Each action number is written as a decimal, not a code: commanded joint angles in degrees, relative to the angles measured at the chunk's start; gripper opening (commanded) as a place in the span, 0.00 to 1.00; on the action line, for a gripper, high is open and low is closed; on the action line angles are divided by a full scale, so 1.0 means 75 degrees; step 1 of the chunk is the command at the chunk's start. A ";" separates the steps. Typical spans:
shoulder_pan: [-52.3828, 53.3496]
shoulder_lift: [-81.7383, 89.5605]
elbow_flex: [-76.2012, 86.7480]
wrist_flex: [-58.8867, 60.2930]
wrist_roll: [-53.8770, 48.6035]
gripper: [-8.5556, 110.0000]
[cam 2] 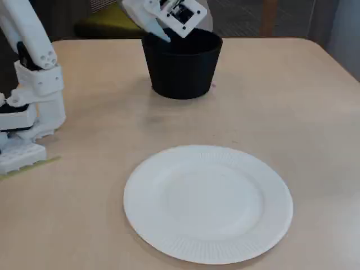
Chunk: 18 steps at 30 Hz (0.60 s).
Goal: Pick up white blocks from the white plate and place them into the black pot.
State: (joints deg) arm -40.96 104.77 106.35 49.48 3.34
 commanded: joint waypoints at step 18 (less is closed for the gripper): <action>0.5590 0.6914 0.1008 0.2965 -0.1406 0.05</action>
State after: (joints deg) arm 0.70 152.84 106.26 72.33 -6.94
